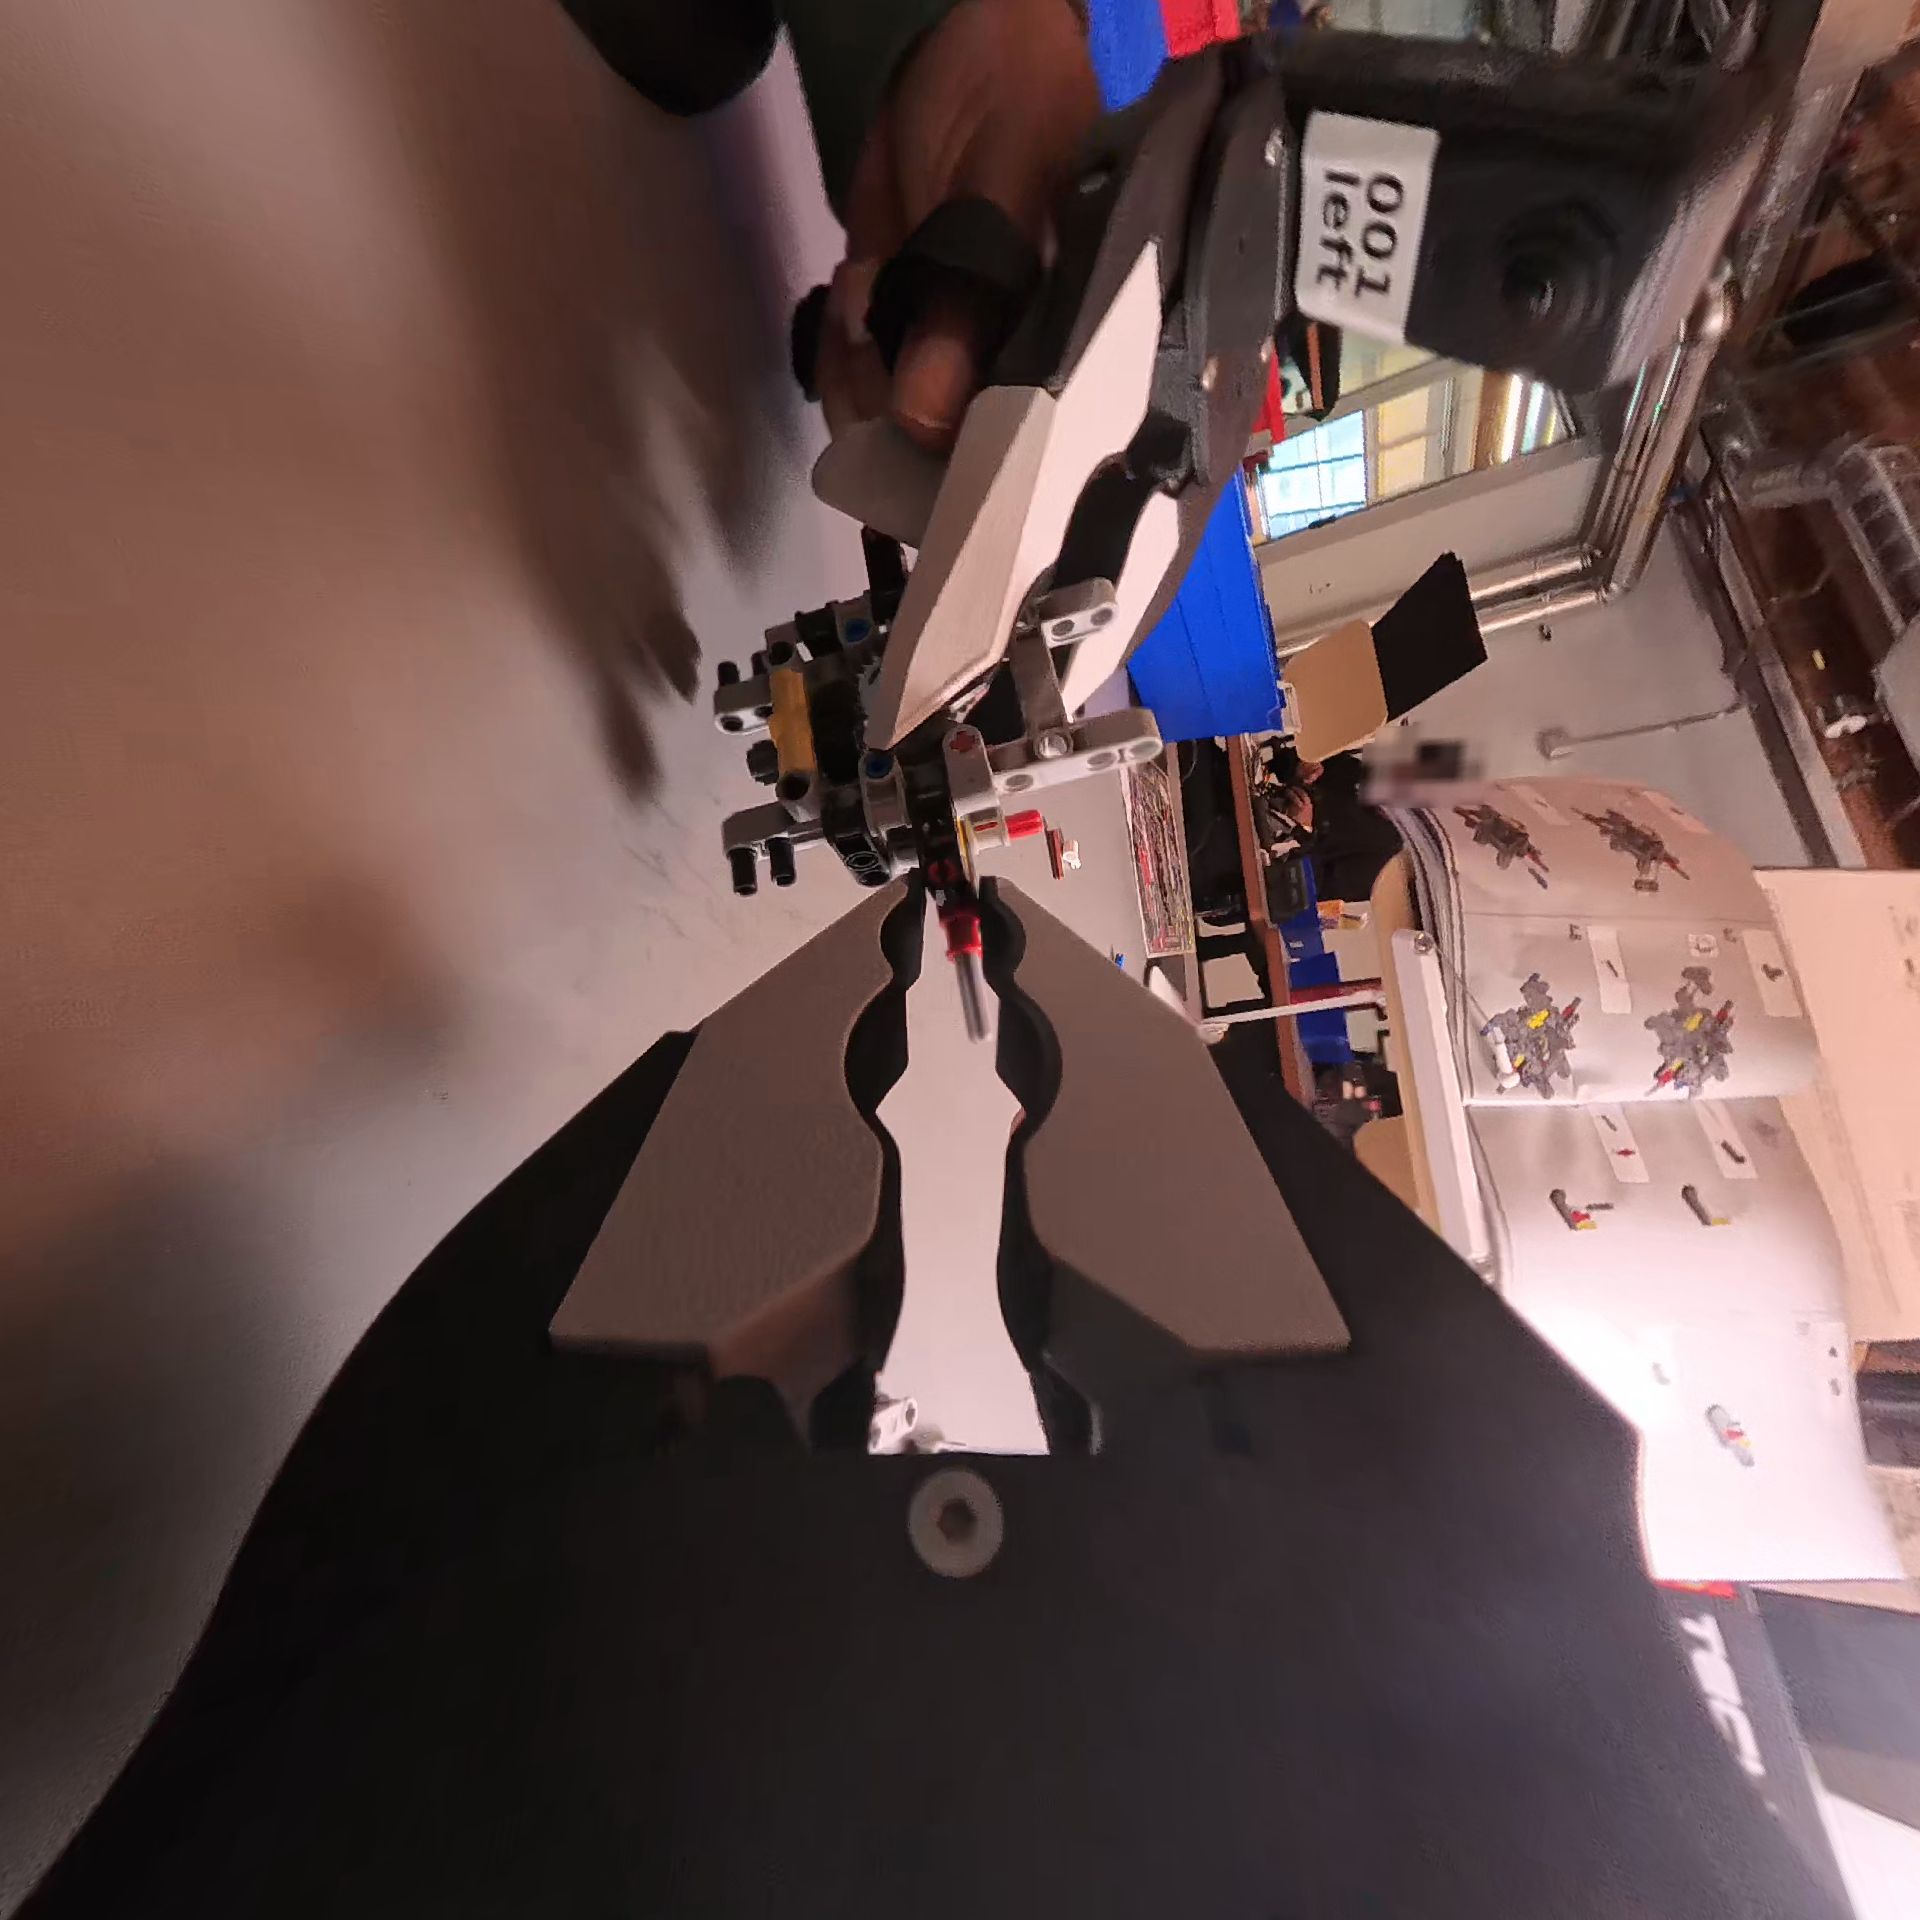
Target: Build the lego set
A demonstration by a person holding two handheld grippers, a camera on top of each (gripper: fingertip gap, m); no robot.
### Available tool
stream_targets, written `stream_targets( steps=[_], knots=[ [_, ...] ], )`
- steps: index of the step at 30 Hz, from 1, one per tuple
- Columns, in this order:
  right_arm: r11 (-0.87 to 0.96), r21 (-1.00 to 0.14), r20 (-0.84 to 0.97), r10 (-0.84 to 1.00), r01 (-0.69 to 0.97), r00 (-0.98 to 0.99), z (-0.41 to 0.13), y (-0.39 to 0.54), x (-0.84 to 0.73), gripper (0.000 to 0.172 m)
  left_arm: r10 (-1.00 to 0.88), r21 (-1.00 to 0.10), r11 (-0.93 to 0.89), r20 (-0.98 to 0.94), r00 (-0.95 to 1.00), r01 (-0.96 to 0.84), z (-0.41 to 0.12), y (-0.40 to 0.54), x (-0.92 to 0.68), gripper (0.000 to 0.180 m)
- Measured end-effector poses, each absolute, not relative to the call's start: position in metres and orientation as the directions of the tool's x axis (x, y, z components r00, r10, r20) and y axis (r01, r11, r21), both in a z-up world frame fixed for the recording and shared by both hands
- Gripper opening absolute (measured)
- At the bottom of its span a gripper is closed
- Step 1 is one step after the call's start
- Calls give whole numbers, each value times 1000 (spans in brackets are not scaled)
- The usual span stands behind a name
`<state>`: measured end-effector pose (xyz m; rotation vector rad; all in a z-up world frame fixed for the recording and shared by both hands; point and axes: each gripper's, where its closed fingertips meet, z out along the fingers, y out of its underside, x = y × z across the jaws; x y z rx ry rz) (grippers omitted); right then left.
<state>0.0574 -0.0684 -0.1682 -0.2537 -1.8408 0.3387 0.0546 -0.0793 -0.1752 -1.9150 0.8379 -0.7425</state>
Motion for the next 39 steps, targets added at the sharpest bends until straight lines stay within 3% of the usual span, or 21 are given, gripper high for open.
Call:
stream_targets(
  steps=[1, 8, 11, 13, 18, 22, 34, 39],
  knots=[
    [923, -386, 883, 372, 9, -285, -166, -67, 57, 10, -789, -895, -362, 146, 597, -259, -173, -79, 54, 20],
    [726, -683, 700, 682, 78, -214, -139, -48, 65, 17, -751, -922, -259, 5, 660, -287, -160, -69, 45, 20],
    [429, -893, 400, 895, 136, -197, -132, -41, 67, 24, -716, -937, -206, -53, 696, -283, -152, -63, 38, 20],
    [182, -969, 149, 970, 170, -190, -130, -39, 64, 29, -689, -951, -175, -67, 721, -255, -145, -59, 33, 20],
    [-283, -936, -318, 935, 209, -160, -121, -46, 40, 36, -627, -991, -132, 102, 772, 23, -118, -49, 17, 20],
    [-405, -903, -421, 901, 144, -107, -108, -43, 23, 34, -580, -995, -52, 96, 809, 82, -106, -44, 13, 20],
    [-525, -838, -540, 838, 149, -83, -94, -45, 16, 49, -352, -945, 175, -321, 879, -275, -94, -42, 11, 20],
    [-546, -818, -570, 813, 184, -120, -92, -43, 11, 39, -252, -872, 241, -481, 840, -427, -89, -46, 13, 20]
  ],
)
